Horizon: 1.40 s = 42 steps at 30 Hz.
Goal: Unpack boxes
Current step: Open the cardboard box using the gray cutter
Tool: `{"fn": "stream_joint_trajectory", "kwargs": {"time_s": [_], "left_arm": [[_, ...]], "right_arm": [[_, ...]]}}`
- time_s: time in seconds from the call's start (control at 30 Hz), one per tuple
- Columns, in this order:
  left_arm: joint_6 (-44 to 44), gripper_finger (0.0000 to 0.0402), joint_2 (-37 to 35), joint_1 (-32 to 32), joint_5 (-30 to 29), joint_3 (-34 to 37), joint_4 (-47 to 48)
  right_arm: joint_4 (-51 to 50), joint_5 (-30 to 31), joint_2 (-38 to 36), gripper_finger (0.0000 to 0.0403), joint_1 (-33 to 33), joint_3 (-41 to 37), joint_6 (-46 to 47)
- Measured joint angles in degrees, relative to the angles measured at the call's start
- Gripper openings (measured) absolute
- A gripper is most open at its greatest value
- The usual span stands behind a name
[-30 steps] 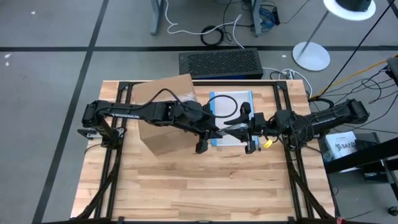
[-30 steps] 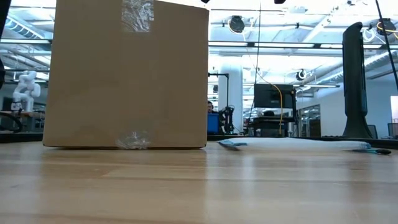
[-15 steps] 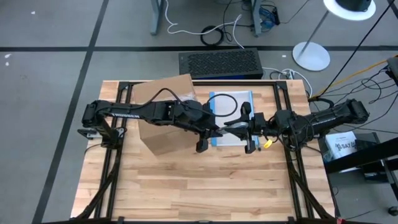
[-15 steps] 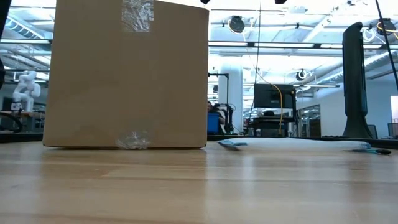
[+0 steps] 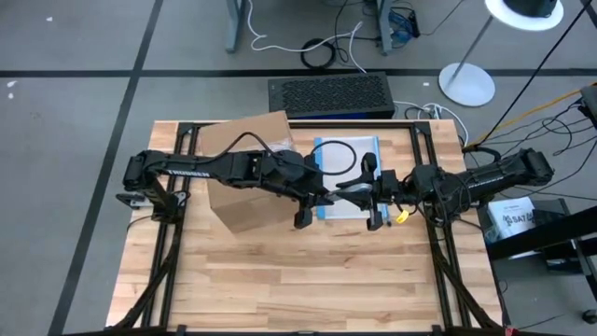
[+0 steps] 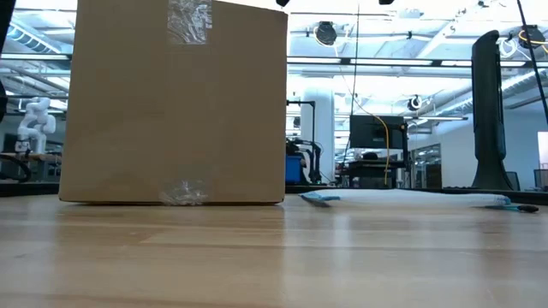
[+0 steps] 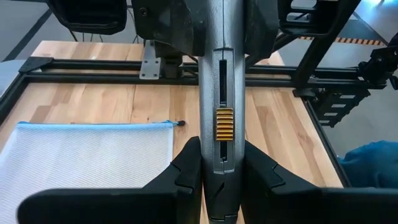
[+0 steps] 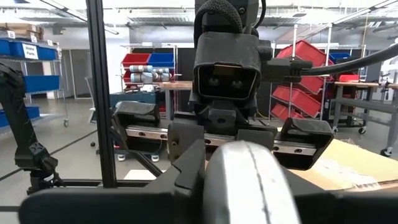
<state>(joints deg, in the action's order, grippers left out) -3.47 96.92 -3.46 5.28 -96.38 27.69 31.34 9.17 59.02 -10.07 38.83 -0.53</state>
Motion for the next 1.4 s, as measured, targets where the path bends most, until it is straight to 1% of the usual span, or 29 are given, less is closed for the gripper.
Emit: {"fn": "stream_joint_trajectory", "kwargs": {"time_s": [0.23, 0.27, 0.4, 0.47, 0.57, 0.67, 0.73, 0.8, 0.87, 0.97, 1.03, 1.1, 1.2, 1.4], "left_arm": [[-0.29, 0.0069, 0.0, 0.0, 0.0, 0.0, 0.2], [-0.49, 0.0079, 0.0, 0.0, 0.0, 0.0, 0.14], [-0.93, 0.0143, -0.14, -0.09, -0.16, 0.0, 0.05], [-0.89, 0.0168, -0.44, -0.15, -0.17, -0.02, -0.03], [-0.64, 0.0191, -1.26, -0.15, -0.25, -0.72, 0.71], [-0.45, 0.0201, -2.47, -0.36, -1.34, -1.84, 2.79], [0.21, 0.0203, -3.7, -0.65, -3.62, -2.64, 5.69], [0.86, 0.0204, -5.32, -0.95, -7.77, -3.33, 10.22], [0.84, 0.0204, -7.28, -1.18, -13.43, -3.65, 16.0], [-1.06, 0.0204, -10.77, -0.91, -23.24, -3.85, 26.14], [-3.72, 0.0205, -12.94, -0.11, -27.59, -3.85, 32.16], [-6.24, 0.0205, -14.86, 0.98, -28.35, -3.66, 36.9], [-8.72, 0.0205, -17.22, 2.49, -28.7, -2.29, 40.79], [-9.65, 0.0205, -20.31, 8.5, -29.77, 4.88, 41.47]], "right_arm": [[-0.25, -0.01, -0.1, 0.007, 0.0, 0.0, -0.37], [-0.29, -0.05, -0.17, 0.007, 0.0, 0.0, -0.57], [-0.86, 0.04, -0.46, 0.007, -0.28, 0.0, -1.93], [-0.92, 0.94, -0.94, 0.007, -0.69, 0.0, -2.4], [-2.08, 2.37, -2.26, 0.007, -1.33, 0.0, -2.84], [-3.89, 3.9, -4.03, 0.007, -2.25, 0.0, -3.44], [-5.26, 5.2, -5.34, 0.007, -3.27, -0.01, -3.65], [-6.69, 6.24, -6.48, 0.0069, -4.39, 0.0, -3.63], [-9.16, 7.23, -7.53, 0.0069, -5.88, 0.0, -3.47], [-12.49, 10.68, -8.4, 0.0069, -9.06, 0.0, -3.37], [-13.6, 12.77, -8.79, 0.0069, -11.33, -0.01, -3.34], [-14.02, 15.04, -8.9, 0.0069, -13.31, 0.0, -3.31], [-14.3, 17.76, -8.9, 0.0069, -15.79, 0.0, -3.37], [-14.14, 21.32, -8.9, 0.0069, -19.23, 0.0, -3.59]]}}
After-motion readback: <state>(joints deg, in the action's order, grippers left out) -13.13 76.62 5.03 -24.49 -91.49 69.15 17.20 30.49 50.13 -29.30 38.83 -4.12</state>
